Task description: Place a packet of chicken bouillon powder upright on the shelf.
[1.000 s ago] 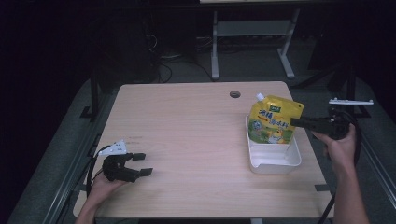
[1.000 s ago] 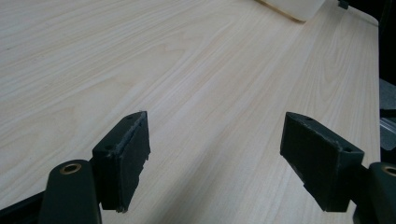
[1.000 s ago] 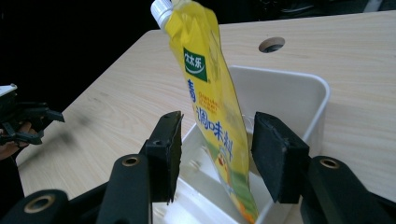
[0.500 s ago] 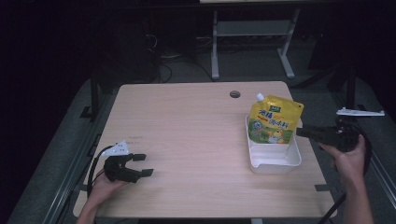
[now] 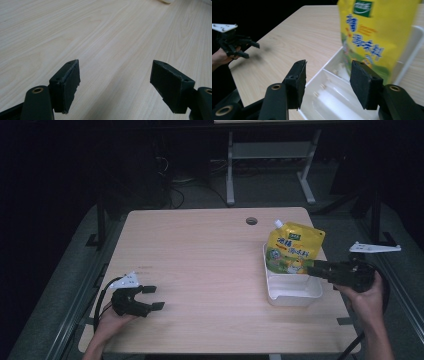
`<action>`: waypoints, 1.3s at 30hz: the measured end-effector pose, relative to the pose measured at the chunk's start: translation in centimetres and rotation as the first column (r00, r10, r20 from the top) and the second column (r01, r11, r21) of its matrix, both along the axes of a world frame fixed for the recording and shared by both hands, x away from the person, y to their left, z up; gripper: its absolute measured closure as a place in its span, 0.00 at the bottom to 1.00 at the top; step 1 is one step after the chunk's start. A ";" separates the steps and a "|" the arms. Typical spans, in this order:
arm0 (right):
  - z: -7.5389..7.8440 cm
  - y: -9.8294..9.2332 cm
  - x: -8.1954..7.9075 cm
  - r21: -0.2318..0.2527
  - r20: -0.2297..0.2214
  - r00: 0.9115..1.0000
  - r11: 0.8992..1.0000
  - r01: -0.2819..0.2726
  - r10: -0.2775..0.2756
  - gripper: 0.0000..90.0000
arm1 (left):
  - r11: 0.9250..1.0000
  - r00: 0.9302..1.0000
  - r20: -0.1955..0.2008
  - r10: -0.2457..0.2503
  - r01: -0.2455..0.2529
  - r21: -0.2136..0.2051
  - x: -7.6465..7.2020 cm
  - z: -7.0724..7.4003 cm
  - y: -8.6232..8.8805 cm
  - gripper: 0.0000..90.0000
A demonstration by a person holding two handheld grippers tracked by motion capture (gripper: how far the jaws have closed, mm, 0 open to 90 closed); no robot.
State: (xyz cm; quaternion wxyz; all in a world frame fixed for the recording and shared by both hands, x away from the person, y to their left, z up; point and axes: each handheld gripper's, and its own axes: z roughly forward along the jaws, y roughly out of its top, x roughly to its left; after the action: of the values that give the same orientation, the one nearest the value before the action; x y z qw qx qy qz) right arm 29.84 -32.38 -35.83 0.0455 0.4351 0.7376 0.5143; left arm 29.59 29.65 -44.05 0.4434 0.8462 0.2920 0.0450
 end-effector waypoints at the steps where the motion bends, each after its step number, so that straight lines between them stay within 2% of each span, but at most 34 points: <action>1: 0.0 0.4 0.0 -0.006 0.003 1.000 1.000 -0.010 0.010 0.50 | 1.000 1.000 0.000 -0.001 0.001 -0.002 0.0 0.0 0.0 0.26; 11: 0.0 4.1 -0.1 -0.055 0.005 0.997 0.996 -0.071 0.071 0.44 | 1.000 1.000 0.003 0.005 -0.005 -0.014 -0.1 0.1 0.3 0.26; 19: -0.5 6.2 0.3 -0.062 -0.010 0.995 0.993 -0.103 0.102 0.42 | 1.000 1.000 0.002 0.004 -0.004 -0.011 -0.1 0.0 0.5 0.26; 26: -0.3 8.1 0.1 -0.060 -0.008 0.989 0.988 -0.145 0.145 0.40 | 1.000 1.000 0.005 0.000 0.000 -0.020 -0.2 0.2 0.5 0.25; 33: -0.2 11.0 0.0 -0.090 -0.010 0.979 0.975 -0.204 0.204 0.38 | 0.999 1.000 0.003 0.012 -0.012 -0.037 -0.7 0.2 0.9 0.25; 39: -0.7 13.8 0.2 -0.104 -0.017 0.967 0.962 -0.254 0.254 0.37 | 0.999 1.000 0.005 0.016 -0.016 -0.030 -1.4 0.1 1.2 0.25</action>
State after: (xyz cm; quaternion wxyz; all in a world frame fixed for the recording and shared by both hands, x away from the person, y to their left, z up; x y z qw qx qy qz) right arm 30.06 -18.57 -36.51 0.0007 0.3349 0.8134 0.4756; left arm 28.21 30.82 -43.94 0.4566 0.8369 0.2983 0.0465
